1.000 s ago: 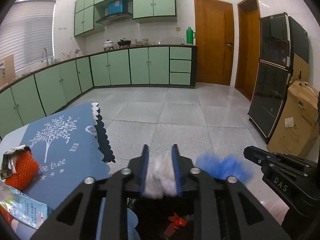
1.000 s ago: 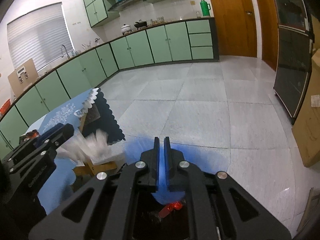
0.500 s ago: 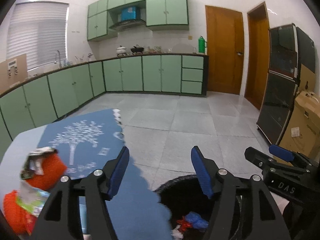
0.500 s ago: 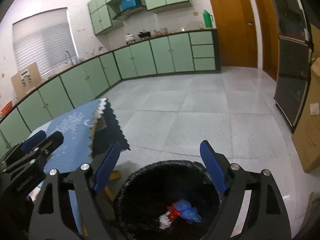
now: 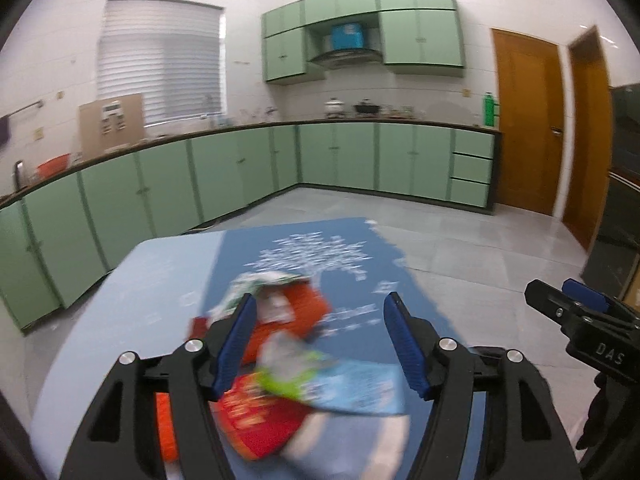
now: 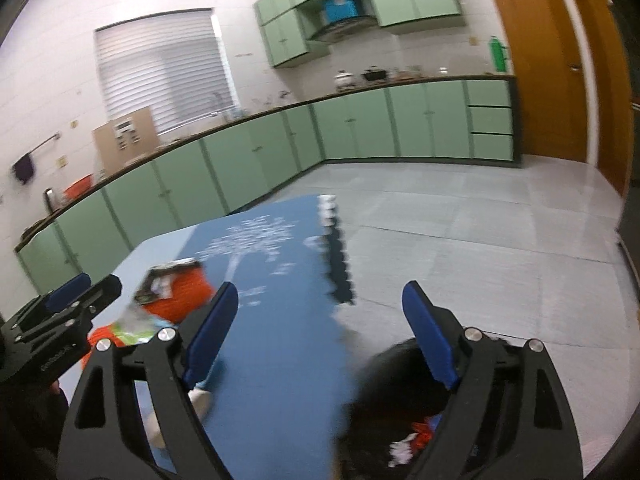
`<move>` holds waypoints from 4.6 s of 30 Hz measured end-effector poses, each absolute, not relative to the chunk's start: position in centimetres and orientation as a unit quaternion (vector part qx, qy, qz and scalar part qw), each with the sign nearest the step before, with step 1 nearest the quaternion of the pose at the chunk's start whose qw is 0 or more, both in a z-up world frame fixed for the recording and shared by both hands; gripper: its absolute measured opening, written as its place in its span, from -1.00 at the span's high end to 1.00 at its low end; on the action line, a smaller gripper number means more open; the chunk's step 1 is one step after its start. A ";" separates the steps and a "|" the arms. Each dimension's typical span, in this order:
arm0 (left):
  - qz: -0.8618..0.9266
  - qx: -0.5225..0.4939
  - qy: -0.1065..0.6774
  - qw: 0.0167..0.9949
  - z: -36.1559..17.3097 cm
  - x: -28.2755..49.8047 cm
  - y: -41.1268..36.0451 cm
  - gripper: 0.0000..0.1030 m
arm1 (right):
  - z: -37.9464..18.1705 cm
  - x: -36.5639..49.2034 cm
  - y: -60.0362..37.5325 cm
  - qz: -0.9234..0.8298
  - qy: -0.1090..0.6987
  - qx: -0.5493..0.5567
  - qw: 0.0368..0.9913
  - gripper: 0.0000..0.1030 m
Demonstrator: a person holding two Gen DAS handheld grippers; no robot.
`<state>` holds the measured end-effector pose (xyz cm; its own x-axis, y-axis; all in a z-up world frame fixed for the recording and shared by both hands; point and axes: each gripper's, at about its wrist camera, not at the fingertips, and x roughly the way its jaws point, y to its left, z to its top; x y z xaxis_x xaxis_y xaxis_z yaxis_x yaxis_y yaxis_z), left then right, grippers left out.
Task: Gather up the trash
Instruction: 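Return to the table and grasp the orange foam net with the left gripper, then hold the orange net in the left gripper while the right gripper reaches for the milk carton, then close the right gripper on the blue-and-green milk carton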
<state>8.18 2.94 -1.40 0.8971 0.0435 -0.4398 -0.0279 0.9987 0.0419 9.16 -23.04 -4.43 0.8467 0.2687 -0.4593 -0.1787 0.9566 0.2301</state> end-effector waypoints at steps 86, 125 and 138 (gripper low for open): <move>0.111 -0.028 0.310 0.944 -8.0 6.8 14.4 0.76 | -7.5 14.1 -9.8 0.181 0.322 0.011 0.929 -0.67; 0.122 -0.018 0.314 0.941 -8.0 6.9 13.2 0.76 | -8.5 12.3 -15.1 0.212 0.333 0.008 0.919 -0.79; 0.130 -0.013 0.320 0.938 -8.4 6.9 12.4 0.76 | -10.3 12.6 -15.8 0.234 0.355 0.001 0.905 -0.79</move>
<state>6.89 12.44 -8.41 0.7613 0.2352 -0.6042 -0.2520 0.9660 0.0585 12.64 -15.81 -10.27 0.6378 0.4250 -0.6423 -0.4234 0.8901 0.1686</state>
